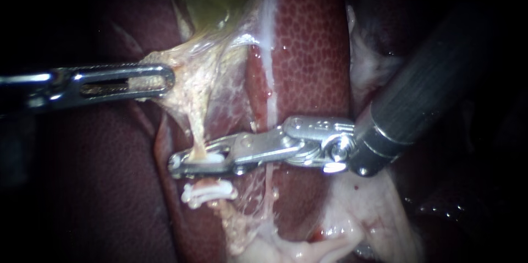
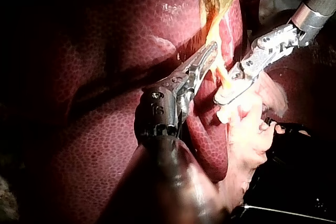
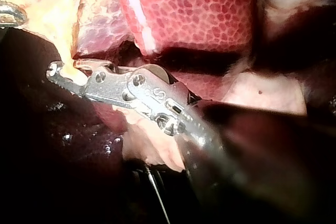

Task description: Going back third clip left tube

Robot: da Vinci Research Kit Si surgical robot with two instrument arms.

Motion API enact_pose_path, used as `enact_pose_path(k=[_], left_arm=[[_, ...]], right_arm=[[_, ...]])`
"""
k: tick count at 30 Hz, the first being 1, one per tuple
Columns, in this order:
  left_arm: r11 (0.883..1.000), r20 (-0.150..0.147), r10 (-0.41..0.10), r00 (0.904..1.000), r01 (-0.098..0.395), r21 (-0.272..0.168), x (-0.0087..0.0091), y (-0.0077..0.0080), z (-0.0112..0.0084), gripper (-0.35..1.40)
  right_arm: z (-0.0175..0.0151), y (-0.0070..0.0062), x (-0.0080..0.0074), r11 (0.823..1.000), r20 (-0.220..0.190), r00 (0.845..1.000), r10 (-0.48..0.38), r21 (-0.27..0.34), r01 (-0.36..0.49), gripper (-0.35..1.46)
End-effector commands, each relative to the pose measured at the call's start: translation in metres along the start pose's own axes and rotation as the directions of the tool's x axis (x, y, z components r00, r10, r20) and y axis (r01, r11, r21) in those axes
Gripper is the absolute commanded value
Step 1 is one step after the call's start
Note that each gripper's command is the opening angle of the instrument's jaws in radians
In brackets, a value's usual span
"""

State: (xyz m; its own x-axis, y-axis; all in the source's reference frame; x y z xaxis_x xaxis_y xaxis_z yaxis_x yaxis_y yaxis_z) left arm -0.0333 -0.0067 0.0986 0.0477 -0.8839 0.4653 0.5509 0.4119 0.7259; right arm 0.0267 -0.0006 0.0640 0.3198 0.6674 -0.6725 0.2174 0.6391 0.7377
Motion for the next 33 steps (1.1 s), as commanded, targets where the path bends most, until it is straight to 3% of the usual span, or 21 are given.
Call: enact_pose_path(k=[1, 9, 12, 13, 14, 18, 26, 33], left_arm=[[1.000, 0.000, 0.000, 1.0000, 0.000, 0.000, 0.0000, 0.0000, 0.0000, -0.35], [1.000, 0.000, 0.000, 1.0000, 0.000, 0.000, 0.0000, 0.0000, 0.0000, -0.35], [1.000, 0.000, 0.000, 1.0000, 0.000, 0.000, 0.0001, 0.0000, 0.0000, -0.35], [1.000, 0.000, 0.000, 1.0000, 0.000, 0.000, 0.0001, 0.0000, 0.0000, -0.35], [1.000, 0.000, 0.000, 1.0000, 0.000, 0.000, 0.0001, 0.0000, 0.0000, -0.35], [1.000, 0.000, 0.001, 1.0000, -0.001, 0.000, 0.0001, 0.0000, -0.0001, -0.35], [1.000, 0.000, 0.001, 1.0000, -0.001, 0.000, 0.0001, 0.0001, -0.0001, -0.35], [1.000, 0.000, 0.001, 1.0000, -0.001, 0.000, 0.0001, 0.0002, 0.0000, -0.35]], right_arm=[[0.0001, 0.0000, 0.0000, 1.000, 0.000, 1.000, 0.000, 0.001, 0.000, -0.35], [0.0001, -0.0001, 0.0001, 1.000, -0.001, 1.000, 0.006, -0.002, -0.006, -0.35], [0.0002, 0.0001, 0.0007, 0.997, -0.014, 1.000, 0.009, -0.074, -0.010, 0.35], [0.0002, 0.0003, 0.0011, 0.995, -0.025, 1.000, 0.006, -0.101, -0.008, 0.53], [0.0001, 0.0006, 0.0015, 0.992, -0.035, 0.999, 0.003, -0.124, -0.008, 0.58], [-0.0016, 0.0008, 0.0018, 0.985, -0.047, 0.999, -0.012, -0.172, 0.003, 0.60], [-0.0064, 0.0009, 0.0004, 0.983, -0.046, 0.999, -0.008, -0.183, -0.001, 0.60], [-0.0125, -0.0014, 0.0001, 0.983, -0.038, 0.999, -0.027, -0.183, 0.020, 0.60]])
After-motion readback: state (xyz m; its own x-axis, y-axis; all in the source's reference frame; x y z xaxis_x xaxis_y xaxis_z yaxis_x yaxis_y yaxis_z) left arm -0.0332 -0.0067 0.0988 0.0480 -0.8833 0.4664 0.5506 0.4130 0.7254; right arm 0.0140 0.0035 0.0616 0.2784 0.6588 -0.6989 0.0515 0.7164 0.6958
